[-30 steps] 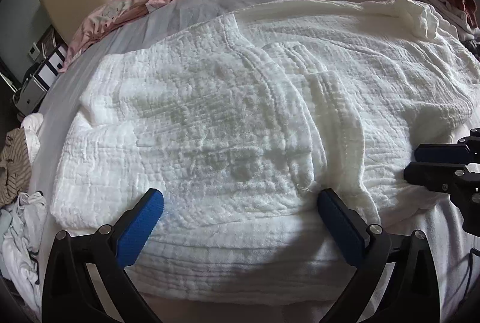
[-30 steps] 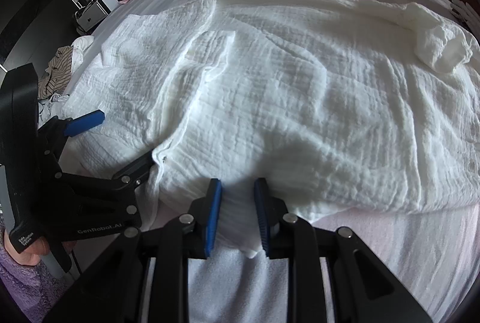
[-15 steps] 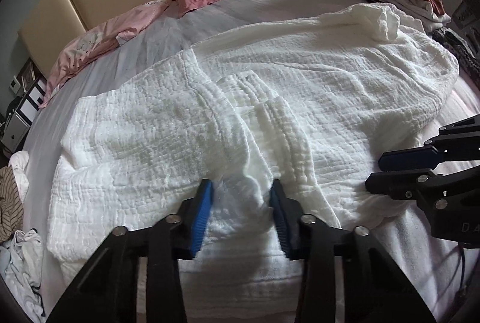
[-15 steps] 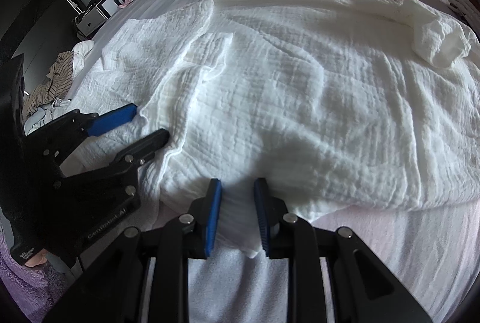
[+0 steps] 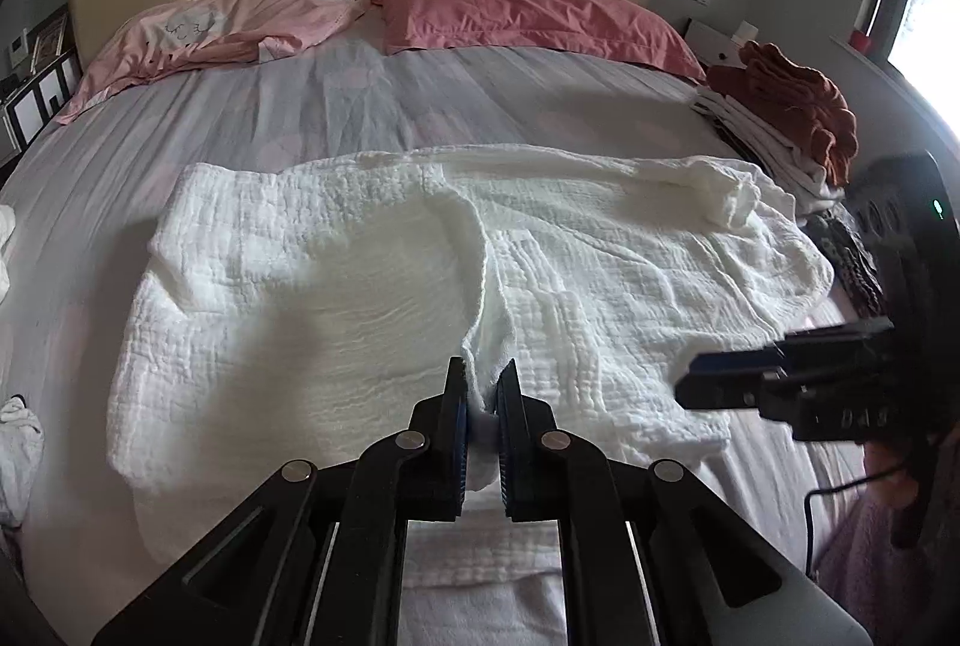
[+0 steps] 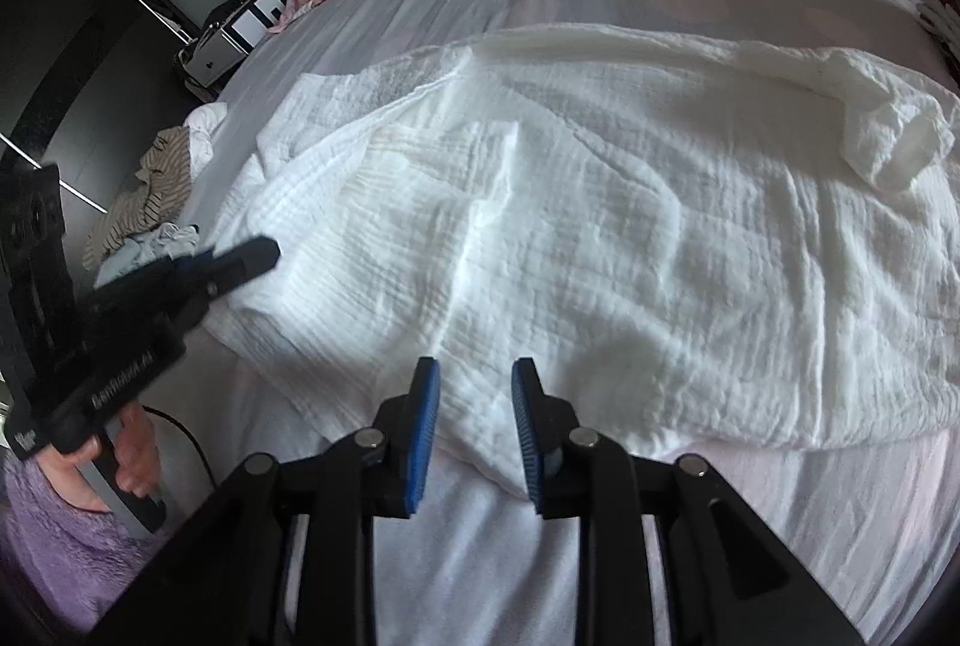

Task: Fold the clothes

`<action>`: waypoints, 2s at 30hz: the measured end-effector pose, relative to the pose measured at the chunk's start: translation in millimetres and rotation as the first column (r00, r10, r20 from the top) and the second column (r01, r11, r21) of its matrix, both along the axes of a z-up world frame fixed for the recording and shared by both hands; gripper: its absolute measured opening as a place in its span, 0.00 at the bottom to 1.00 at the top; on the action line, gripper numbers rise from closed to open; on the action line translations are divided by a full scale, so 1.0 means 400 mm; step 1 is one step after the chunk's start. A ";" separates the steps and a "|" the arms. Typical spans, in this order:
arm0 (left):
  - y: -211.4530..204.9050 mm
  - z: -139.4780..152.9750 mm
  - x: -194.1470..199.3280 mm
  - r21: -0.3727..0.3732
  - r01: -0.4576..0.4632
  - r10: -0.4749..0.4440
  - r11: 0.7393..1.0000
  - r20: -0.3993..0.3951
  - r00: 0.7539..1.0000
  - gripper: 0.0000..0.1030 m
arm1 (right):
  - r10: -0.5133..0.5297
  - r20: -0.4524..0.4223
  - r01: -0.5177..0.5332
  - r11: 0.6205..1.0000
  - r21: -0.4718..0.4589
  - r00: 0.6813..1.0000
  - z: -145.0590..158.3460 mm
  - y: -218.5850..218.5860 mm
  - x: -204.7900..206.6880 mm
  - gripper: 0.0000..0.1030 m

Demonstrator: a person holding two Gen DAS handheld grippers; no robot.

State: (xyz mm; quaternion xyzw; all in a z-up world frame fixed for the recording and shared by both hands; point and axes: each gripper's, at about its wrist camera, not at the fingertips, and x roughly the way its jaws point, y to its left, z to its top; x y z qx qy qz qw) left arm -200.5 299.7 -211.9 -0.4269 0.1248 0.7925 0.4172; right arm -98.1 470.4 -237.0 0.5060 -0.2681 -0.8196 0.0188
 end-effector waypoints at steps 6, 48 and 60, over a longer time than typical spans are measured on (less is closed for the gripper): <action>-0.009 -0.016 0.027 -0.080 0.045 -0.044 0.996 0.023 0.999 0.08 | -0.014 0.001 0.013 0.971 -0.240 1.000 0.002 0.014 -0.137 0.47; 0.049 -0.087 0.141 -0.155 0.246 -0.207 0.957 0.232 0.951 0.08 | 0.016 0.051 -0.016 1.000 0.001 0.999 -0.052 0.078 -0.247 0.04; 0.003 -0.096 0.111 -0.120 0.184 -0.153 0.976 0.230 0.961 0.61 | 0.036 0.081 -0.031 0.998 -0.063 0.996 -0.057 0.085 -0.199 0.25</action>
